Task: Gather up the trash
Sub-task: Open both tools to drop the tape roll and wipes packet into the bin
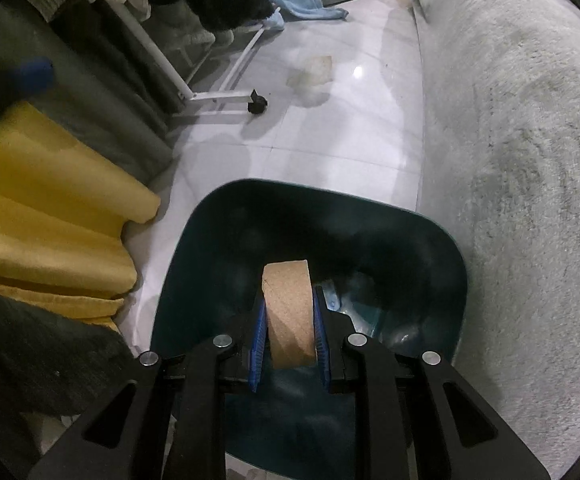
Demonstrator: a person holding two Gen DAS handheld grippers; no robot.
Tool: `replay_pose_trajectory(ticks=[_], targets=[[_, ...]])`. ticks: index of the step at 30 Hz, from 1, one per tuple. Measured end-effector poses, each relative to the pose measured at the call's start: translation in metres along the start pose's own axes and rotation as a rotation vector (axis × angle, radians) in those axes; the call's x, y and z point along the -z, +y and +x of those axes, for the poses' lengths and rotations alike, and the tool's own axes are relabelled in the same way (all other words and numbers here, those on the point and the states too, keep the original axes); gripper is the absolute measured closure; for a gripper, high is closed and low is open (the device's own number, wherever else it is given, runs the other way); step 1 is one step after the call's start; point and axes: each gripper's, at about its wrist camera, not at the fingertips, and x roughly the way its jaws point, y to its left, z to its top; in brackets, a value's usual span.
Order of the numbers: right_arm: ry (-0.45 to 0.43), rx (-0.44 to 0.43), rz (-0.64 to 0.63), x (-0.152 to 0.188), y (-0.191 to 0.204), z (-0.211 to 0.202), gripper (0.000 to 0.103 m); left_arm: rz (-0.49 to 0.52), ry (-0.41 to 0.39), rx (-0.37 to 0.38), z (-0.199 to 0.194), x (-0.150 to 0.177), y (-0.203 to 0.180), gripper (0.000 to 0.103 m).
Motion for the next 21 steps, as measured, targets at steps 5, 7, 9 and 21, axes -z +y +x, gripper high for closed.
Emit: replay_pose_trajectory(ticks=[5,7,9,21], targets=[[0.020,0.019,-0.005,0.001,-0.004,0.004,0.067,0.014,-0.105,0.000,-0.024,-0.014,-0.004,0.032],[0.014,0.027,-0.006,0.003,-0.003,0.002,0.058,0.014,-0.141,0.004,-0.032,-0.018,-0.005,0.031],[0.009,0.033,-0.011,0.003,-0.002,-0.002,0.057,0.028,-0.180,0.006,-0.040,-0.021,-0.009,0.028],[-0.109,0.044,-0.047,0.006,0.006,-0.064,0.038,0.042,-0.347,0.041,-0.071,-0.046,-0.042,0.019]])
